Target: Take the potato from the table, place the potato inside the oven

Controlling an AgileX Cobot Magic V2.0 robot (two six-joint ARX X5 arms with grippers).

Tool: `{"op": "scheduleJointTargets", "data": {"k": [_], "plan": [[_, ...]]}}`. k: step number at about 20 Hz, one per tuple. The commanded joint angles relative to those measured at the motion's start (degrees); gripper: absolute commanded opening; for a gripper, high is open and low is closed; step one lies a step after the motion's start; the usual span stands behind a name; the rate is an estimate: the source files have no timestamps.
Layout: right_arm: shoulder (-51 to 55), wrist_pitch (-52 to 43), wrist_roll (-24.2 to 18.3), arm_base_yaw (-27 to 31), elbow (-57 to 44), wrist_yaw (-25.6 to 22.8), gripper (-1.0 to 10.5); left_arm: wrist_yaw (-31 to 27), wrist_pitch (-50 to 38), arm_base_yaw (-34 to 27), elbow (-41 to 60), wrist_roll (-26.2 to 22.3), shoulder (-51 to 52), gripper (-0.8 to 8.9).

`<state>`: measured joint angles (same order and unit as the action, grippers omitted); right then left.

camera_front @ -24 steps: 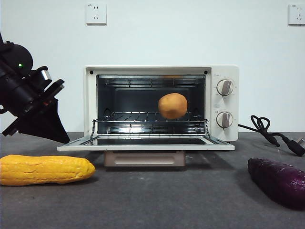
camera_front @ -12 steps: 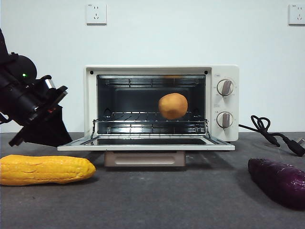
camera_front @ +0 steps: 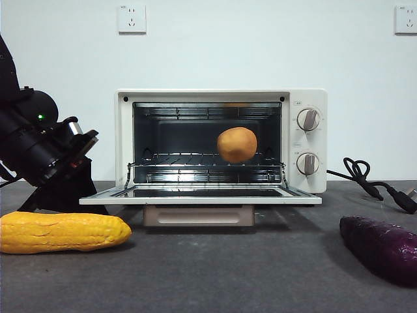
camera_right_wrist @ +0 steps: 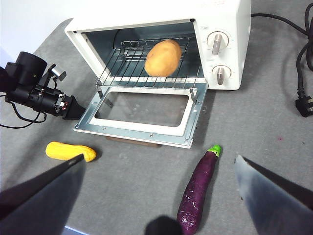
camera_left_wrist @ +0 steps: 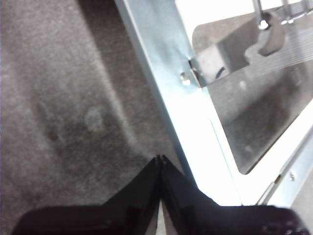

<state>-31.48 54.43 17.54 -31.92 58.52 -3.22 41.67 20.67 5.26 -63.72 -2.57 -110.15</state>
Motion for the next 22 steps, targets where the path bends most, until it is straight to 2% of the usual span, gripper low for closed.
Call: {"op": "scheduleJointTargets", "data": {"k": [1, 5, 12, 17, 22], "plan": [[0.0, -0.3, 0.4, -0.1, -0.1, -0.3, 5.0, 5.7, -2.6, -0.2, 0.3, 2.1, -0.3, -0.08], [0.0, -0.3, 0.4, -0.1, -0.1, -0.3, 5.0, 12.5, -5.8, -1.7, 0.3, 5.9, -0.3, -0.08], [0.0, -0.3, 0.4, -0.1, -0.1, -0.3, 5.0, 19.1, -12.0, -3.9, 0.3, 12.0, 0.1, -0.08], [0.0, -0.3, 0.5, -0.1, -0.1, -0.3, 5.0, 19.6, -20.5, -4.2, 0.3, 19.0, 0.6, -0.08], [0.0, 0.1, 0.6, -0.1, -0.1, -0.2, 5.0, 16.1, -29.5, -3.1, 0.3, 25.6, 0.7, -0.08]]}}
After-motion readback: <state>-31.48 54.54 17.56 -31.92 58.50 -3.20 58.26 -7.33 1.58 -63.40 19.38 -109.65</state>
